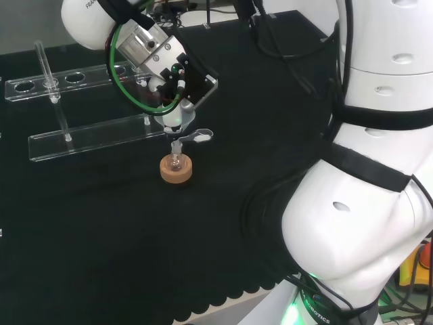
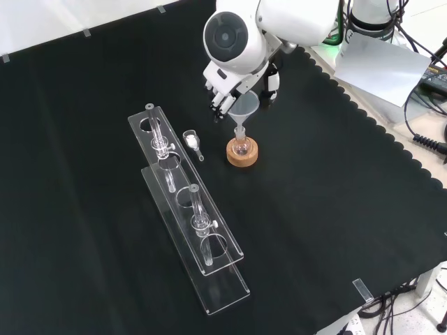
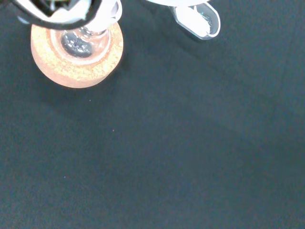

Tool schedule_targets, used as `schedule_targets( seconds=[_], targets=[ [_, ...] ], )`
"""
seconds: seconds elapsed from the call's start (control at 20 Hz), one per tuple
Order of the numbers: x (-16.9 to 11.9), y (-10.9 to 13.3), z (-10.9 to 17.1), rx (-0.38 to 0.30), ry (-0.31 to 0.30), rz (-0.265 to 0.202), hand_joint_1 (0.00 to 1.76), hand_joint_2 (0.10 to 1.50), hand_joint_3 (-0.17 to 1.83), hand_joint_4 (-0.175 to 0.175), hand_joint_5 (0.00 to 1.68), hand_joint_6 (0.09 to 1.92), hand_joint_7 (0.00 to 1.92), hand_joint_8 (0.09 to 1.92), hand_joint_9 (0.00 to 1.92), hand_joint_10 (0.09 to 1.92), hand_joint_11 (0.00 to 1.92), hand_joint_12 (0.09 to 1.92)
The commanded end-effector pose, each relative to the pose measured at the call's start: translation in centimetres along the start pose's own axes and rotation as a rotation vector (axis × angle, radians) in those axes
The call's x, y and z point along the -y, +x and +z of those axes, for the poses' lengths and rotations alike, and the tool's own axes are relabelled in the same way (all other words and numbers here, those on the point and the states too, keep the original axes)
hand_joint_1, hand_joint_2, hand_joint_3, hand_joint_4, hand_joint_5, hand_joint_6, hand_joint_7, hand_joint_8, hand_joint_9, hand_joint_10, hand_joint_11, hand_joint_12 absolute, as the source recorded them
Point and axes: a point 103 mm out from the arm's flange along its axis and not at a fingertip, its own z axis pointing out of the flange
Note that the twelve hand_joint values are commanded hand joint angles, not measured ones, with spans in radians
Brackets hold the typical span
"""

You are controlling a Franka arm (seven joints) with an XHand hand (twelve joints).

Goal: Place the funnel on the round-bottom flask.

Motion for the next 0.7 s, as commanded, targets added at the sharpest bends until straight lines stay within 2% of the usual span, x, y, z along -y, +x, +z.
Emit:
schedule_targets(
  seconds=[0.05,0.7],
  targets=[
    [-0.34,0.06,0.28,-0.008,0.0,-0.005,0.89,0.76,0.7,0.002,0.65,0.62,0.54,0.62,0.91,0.39,0.73,1.24],
    [-0.47,0.31,0.48,-0.006,0.006,-0.011,0.89,0.76,0.71,-0.001,0.64,0.62,0.54,0.62,0.91,0.39,0.73,1.24]
  ],
)
